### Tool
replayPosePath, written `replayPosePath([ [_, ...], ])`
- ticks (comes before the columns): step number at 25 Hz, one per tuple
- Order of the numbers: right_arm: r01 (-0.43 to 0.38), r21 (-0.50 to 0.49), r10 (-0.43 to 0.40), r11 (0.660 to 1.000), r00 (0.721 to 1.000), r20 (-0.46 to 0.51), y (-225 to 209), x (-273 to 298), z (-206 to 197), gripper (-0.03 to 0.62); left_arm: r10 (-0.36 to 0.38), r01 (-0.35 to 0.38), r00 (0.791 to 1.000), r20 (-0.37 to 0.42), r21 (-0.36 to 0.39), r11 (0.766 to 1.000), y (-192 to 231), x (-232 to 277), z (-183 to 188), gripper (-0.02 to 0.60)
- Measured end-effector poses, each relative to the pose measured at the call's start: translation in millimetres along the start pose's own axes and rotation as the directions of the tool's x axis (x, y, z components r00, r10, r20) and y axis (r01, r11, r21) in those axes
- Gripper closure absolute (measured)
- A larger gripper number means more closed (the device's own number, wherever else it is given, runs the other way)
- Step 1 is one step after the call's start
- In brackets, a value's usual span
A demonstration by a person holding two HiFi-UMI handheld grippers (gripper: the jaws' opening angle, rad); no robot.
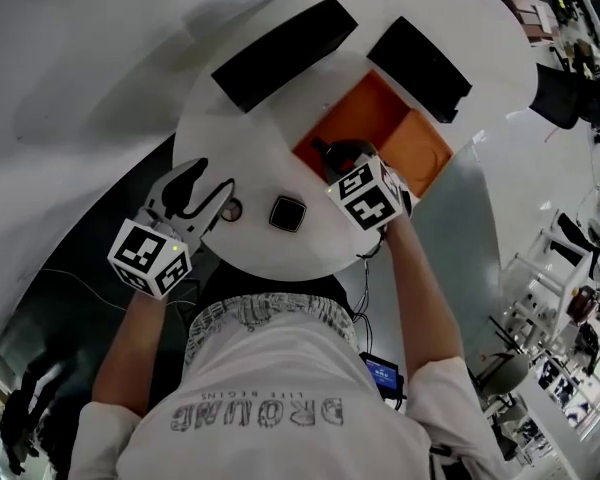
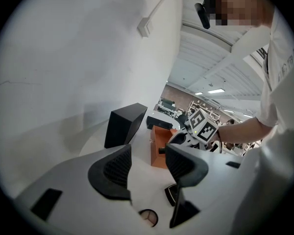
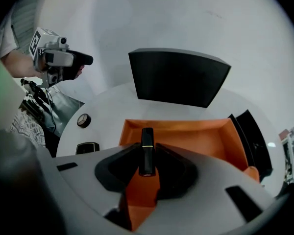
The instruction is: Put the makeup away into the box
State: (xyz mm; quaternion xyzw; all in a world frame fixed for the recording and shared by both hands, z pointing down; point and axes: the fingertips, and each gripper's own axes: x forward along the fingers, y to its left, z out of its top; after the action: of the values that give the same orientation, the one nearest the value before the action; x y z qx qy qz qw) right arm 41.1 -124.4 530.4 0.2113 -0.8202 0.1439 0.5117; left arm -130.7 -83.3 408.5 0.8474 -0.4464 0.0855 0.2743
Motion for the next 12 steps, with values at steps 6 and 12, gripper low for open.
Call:
replayPosePath([
  [6, -0.056, -0.079, 0.046, 0.995, 0.991, -0.123, 2, 15, -6, 0.489, 0.034, -0.034, 0.999, -0.001, -0.029, 0.999, 6, 1, -2, 0.354],
  [12, -0.095, -0.157, 0.065, 0.983, 0.981, -0.185, 11, 22, -5, 0.488, 0.053, -0.053, 0.999, -0.008, -0.046, 0.998, 9, -1, -5, 0.354],
])
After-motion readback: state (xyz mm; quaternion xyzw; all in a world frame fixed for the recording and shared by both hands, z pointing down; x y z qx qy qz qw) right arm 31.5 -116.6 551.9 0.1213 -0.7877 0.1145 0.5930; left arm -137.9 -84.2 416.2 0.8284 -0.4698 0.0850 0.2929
